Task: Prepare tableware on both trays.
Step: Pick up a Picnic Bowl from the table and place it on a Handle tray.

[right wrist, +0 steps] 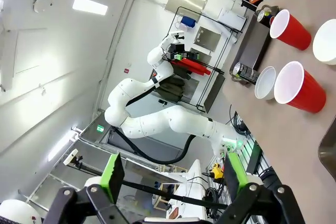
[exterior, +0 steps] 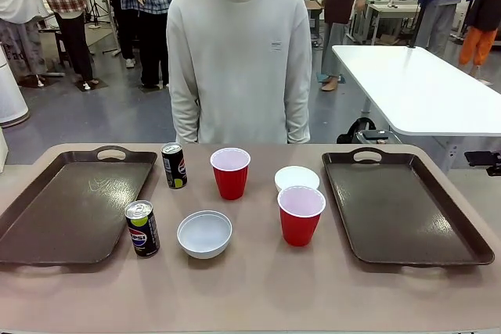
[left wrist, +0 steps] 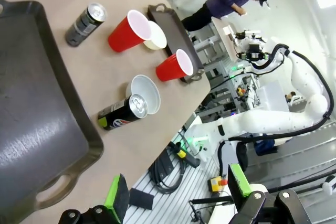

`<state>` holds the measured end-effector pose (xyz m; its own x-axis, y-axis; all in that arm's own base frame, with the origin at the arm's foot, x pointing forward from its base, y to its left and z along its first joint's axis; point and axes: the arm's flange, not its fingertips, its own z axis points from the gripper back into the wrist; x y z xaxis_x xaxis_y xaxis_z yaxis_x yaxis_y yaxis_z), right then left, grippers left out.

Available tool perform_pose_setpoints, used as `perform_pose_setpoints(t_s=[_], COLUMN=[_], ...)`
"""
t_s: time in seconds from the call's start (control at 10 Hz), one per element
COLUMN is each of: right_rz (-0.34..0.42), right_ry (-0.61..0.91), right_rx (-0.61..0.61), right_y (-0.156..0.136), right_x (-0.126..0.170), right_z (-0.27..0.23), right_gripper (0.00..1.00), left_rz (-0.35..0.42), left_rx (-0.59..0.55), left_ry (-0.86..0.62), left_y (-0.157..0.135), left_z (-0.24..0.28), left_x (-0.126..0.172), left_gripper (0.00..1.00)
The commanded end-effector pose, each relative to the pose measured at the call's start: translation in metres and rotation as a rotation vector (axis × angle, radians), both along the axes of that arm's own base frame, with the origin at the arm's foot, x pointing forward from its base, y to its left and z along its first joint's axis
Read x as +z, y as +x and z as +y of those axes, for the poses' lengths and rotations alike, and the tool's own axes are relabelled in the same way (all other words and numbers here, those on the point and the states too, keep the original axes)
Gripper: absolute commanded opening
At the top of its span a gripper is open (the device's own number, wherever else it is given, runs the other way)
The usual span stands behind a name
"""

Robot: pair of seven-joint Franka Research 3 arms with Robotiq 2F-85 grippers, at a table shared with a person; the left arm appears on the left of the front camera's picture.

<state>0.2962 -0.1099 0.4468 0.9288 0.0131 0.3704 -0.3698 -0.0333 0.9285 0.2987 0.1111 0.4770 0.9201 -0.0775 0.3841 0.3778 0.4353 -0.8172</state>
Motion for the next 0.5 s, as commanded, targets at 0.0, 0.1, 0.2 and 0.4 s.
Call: perform_pose_setpoints(t_s=[0.0,0.1,0.2,0.4], right_rz=[-0.016,-0.016,-0.016,-0.016], right_ry=[0.025,0.025,0.025,0.025], right_rx=[-0.001,-0.001,-0.001,-0.001], right_y=[0.0001,0.0001,0.0001,0.0001], right_x=[0.0007,0.0007,0.0007,0.0007], right_z=[-0.0019,-0.0019,-0.0019,-0.0019], right_gripper=[1.00,1.00,1.00,1.00], left_rz=[-0.026,-0.026,-0.026,-0.026], left_rx=[-0.007,-0.007,-0.007,-0.007], left_ry=[-0.021,-0.021,-0.021,-0.021], left_y=[-0.0001,-0.0001,-0.0001,-0.0001], left_z=[-0.0005,-0.0005,-0.0005,-0.0005], left_x=[-0.0029,-0.0029,-0.0029,-0.0029], left_gripper=[1.00,1.00,1.00,1.00])
